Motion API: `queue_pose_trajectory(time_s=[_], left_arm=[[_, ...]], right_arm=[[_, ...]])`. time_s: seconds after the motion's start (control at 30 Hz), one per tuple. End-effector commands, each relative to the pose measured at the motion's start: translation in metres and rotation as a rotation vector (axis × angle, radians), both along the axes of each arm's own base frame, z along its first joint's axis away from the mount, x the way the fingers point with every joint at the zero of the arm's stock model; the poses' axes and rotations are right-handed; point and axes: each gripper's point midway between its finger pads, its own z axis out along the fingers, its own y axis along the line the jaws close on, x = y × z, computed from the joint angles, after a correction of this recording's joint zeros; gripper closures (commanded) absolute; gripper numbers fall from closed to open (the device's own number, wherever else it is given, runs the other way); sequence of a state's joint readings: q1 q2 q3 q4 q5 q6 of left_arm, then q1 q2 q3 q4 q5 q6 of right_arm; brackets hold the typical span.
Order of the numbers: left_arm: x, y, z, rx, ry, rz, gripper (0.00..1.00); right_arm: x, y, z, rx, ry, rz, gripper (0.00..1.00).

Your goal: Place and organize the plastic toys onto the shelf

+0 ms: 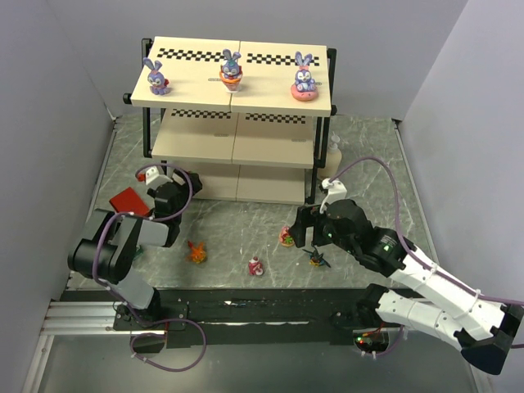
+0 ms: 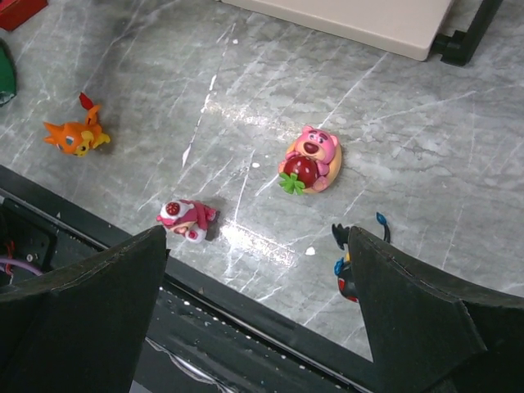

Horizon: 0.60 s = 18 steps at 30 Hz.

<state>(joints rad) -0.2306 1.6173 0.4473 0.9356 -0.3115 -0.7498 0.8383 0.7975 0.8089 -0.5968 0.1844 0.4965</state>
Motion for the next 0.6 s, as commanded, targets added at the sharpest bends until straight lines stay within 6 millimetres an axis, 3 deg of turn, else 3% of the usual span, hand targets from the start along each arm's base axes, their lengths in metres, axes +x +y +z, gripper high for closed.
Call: queue_pose_trajectory(time_s=[0.0,0.07,0.23,0.43,0.57], left_arm=[[-0.002,-0.005,0.034,-0.048,-0.084,-0.018,0.01],[-0.011,-0.004,0.031,-0.05,-0.068,-0.01,0.01],[-0.028,-0.002,0.045,-0.071,-0.088,0.001,0.04],[-0.054,-0.003,0.045,-0.077,-0.032,-0.001,0.04],[-0.079,-0.003,0.052,-0.108,-0.036,-0.03,0.04]], right_arm=[[0.003,0.007,-0.004,0.001,-0.014,0.037,0.02],[0.002,0.013,-0.005,0.005,-0.018,0.072,0.02],[0.0,0.03,-0.008,0.033,-0.032,0.164,0.01],[-0.016,0.069,-0.012,0.109,-0.081,0.382,0.01],[-0.033,0.099,-0.031,0.066,-0.096,0.531,0.02]])
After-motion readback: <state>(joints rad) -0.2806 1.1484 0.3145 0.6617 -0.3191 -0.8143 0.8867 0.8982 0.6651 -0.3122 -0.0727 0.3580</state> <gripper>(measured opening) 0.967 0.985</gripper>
